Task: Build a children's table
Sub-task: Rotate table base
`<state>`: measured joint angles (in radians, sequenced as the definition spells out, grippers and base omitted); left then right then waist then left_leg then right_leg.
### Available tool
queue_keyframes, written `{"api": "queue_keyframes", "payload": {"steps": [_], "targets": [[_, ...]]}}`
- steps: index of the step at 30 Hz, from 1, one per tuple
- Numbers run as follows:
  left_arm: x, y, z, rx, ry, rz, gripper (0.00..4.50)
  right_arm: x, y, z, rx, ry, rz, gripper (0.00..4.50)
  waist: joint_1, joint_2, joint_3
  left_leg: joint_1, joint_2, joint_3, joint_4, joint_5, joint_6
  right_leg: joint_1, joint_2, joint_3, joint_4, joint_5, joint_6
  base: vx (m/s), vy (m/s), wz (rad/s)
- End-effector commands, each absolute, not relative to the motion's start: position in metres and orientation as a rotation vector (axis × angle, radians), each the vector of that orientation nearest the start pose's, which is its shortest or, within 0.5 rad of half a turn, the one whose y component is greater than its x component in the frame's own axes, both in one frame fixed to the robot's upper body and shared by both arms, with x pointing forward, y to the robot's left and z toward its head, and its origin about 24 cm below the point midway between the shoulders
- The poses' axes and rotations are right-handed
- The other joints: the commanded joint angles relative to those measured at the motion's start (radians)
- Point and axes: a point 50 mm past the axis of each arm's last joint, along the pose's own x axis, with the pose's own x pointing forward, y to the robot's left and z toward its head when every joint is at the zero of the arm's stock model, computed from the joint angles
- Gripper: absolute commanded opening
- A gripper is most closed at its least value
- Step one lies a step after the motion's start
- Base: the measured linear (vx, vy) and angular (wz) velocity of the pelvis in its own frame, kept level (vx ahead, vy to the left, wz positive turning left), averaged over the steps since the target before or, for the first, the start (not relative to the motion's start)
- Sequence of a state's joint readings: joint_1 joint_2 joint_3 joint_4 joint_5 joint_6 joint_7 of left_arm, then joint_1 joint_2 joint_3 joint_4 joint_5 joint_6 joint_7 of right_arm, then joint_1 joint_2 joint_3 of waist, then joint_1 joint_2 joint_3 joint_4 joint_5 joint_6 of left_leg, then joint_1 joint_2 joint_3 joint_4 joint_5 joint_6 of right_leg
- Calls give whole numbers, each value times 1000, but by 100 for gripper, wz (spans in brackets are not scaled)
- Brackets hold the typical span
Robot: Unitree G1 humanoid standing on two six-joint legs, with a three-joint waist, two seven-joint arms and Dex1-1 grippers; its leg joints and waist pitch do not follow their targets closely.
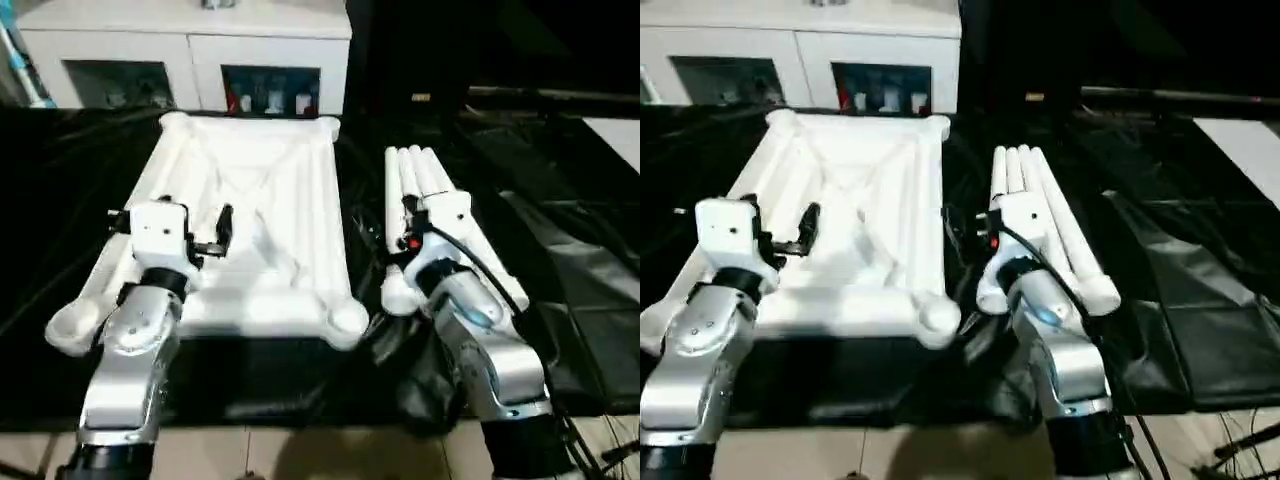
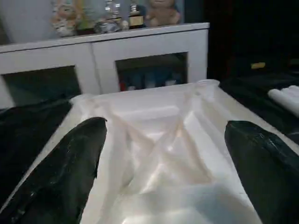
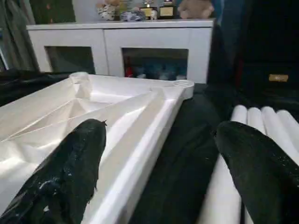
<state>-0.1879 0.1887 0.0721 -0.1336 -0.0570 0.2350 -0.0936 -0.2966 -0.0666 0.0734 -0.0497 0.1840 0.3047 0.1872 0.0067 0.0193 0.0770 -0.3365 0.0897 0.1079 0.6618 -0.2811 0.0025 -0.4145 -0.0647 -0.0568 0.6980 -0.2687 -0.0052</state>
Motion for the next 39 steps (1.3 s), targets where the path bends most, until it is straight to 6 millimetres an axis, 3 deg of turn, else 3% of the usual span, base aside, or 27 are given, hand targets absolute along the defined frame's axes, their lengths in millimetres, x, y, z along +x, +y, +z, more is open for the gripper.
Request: {"api": "queue_keyframes", "payload": {"steps": [1, 2, 3, 4, 5, 6, 7, 8, 9, 10, 11, 12, 14, 15, 16, 18, 19, 20, 22, 23, 25, 27, 28, 31, 35, 37, 39], "targets": [[288, 173, 108, 140, -83, -99, 450, 298, -118, 105, 70, -24, 363, 407, 4, -31, -46, 13, 47, -9, -107, -245, 228, 72, -68, 87, -129, -17, -22, 90, -90, 5], [289, 173, 107, 128, -75, -102, 450, 298, -119, 106, 64, -25, 367, 407, 44, -32, -50, -24, 0, -2, 46, -125, 156, 141, -180, 187, -217, -489, -66, 101, -95, -2], [290, 171, 103, 118, -47, -140, 450, 296, -120, 109, 71, -30, 379, 407, 45, -36, -50, -82, 0, -24, 62, 37, 104, 188, -158, 173, -190, -481, -70, 101, -95, -2], [291, 169, 101, 111, -26, -168, 450, 296, -121, 111, 77, -34, 387, 407, 53, -26, -53, -89, 2, -35, 45, 99, 79, 186, -148, 166, -175, -361, -79, 133, -64, -7], [291, 169, 100, 110, -24, -174, 450, 295, -121, 111, 78, -36, 389, 407, 49, -8, -49, -107, 17, -45, 9, 234, 46, 177, -130, 133, -140, 9, -138, 118, -35, -8], [290, 169, 96, 107, 3, -245, 450, 292, -121, 119, 74, -54, 432, 407, 47, 24, -51, -92, 40, -43, -65, 381, 27, 134, -66, 75, -93, 356, -150, 118, -35, -8], [290, 169, 95, 104, 23, -273, 450, 290, -123, 123, 63, -63, 467, 407, 39, 34, -61, -77, 58, -45, -72, 471, 40, 115, -42, 56, -77, 476, -137, 0, 0, 0], [290, 171, 95, 112, 33, -294, 450, 288, -123, 127, 52, -74, 507, 407, 30, 39, -71, -52, 95, -65, -56, 559, 62, 90, -25, 52, -51, 572, -138, 0, 0, 0], [291, 174, 95, 118, 39, -303, 450, 287, -121, 129, 47, -79, 534, 407, 24, 37, -78, -24, 115, -80, -42, 658, 85, 66, -32, 57, -48, 568, -158, 0, 0, 0], [291, 177, 100, 109, 29, -333, 450, 287, -122, 132, 40, -82, 576, 407, 21, 30, -72, -30, 112, -78, -45, 660, 93, 66, -40, 61, -53, 551, -169, 67, 33, 0], [291, 181, 105, 117, 11, -366, 450, 286, -122, 135, 31, -81, 611, 407, 26, 20, -63, -42, 99, -61, -54, 552, 95, 69, -54, 65, -73, 488, -203, 0, 0, 0], [291, 184, 108, 122, -1, -389, 450, 286, -121, 136, 24, -80, 632, 407, 29, 26, -48, -53, 98, -51, -72, 338, 86, 75, -68, 66, -89, 345, -244, 0, 0, 0], [291, 188, 122, 148, -24, -535, 450, 288, -120, 143, -5, -69, 739, 407, 26, 1, -24, -51, 110, -39, -98, 93, 76, 79, -81, 70, -115, 168, -281, -28, 1, 2], [291, 189, 124, 151, -25, -556, 450, 288, -120, 144, -6, -69, 753, 407, 32, 1, -17, -39, 111, -34, -110, -20, 72, 80, -85, 71, -125, 25, -282, -55, 2, 4], [290, 189, 129, 162, -22, -617, 450, 289, -121, 147, -12, -67, 794, 407, 32, 3, -13, -28, 116, -26, -114, -61, 64, 70, -88, 73, -133, -27, -282, -69, -12, 9], [291, 188, 130, 194, 17, -694, 450, 290, -123, 150, -12, -63, 871, 407, 28, 2, 10, -31, 130, -14, -131, -134, 24, 58, -86, 71, -140, -113, -261, -76, -18, 7], [292, 188, 129, 236, 50, -743, 450, 291, -124, 150, -26, -55, 916, 407, 29, 10, 9, -29, 131, -13, -132, -157, 14, 56, -86, 72, -140, -133, -255, -63, 0, 2], [291, 187, 128, 267, 96, -812, 450, 291, -125, 150, -60, -34, 965, 407, 28, 4, 10, -26, 132, -10, -133, -172, 7, 54, -86, 73, -143, -148, -249, 0, 0, 0], [287, 184, 124, 348, 208, -979, 450, 290, -133, 148, -180, 14, 1101, 407, 34, 48, 1, -17, 131, 0, -133, -170, -24, 52, -81, 69, -138, -89, -253, 0, 0, 0], [286, 183, 120, 358, 238, -1027, 450, 287, -136, 145, -228, 37, 1142, 407, 28, 28, 20, -29, 132, 1, -140, -169, -17, 51, -80, 73, -140, -69, -256, 0, 0, 0], [283, 180, 115, 419, 254, -1100, 450, 284, -142, 142, -324, 91, 1174, 407, 36, 20, -3, -27, 131, 11, -131, -89, 23, 69, -92, 76, -133, -9, -280, 0, 0, 0], [280, 181, 112, 475, 274, -1139, 450, 279, -143, 142, -343, 115, 1210, 407, 36, 41, 3, -41, 131, 16, -126, 3, 74, 70, -95, 75, -131, 67, -289, 0, 0, 0], [276, 181, 110, 512, 294, -1173, 450, 273, -143, 142, -356, 126, 1232, 407, 36, 39, -9, -38, 134, 15, -122, 23, 84, 74, -95, 73, -125, 101, -295, 0, 0, 0], [265, 177, 107, 521, 341, -1236, 423, 257, -142, 139, -388, 162, 1290, 419, 34, 28, -7, -45, 136, 16, -120, 82, 143, 71, -95, 68, -116, 204, -307, 0, 0, 0], [261, 174, 110, 508, 347, -1261, 404, 254, -142, 138, -414, 177, 1309, 419, 32, 33, 7, -42, 139, 18, -127, 1, 120, 67, -97, 68, -135, 41, -313, 0, 0, 0], [256, 172, 111, 517, 363, -1295, 377, 254, -144, 137, -444, 184, 1317, 419, 30, 19, 7, -37, 140, 21, -132, -31, 97, 67, -93, 69, -140, -24, -307, 0, 0, 0], [254, 173, 109, 542, 377, -1296, 358, 256, -143, 136, -461, 187, 1312, 419, 29, 23, 9, -38, 140, 22, -133, -32, 89, 62, -92, 71, -142, -61, -295, 0, 0, 0]]}}
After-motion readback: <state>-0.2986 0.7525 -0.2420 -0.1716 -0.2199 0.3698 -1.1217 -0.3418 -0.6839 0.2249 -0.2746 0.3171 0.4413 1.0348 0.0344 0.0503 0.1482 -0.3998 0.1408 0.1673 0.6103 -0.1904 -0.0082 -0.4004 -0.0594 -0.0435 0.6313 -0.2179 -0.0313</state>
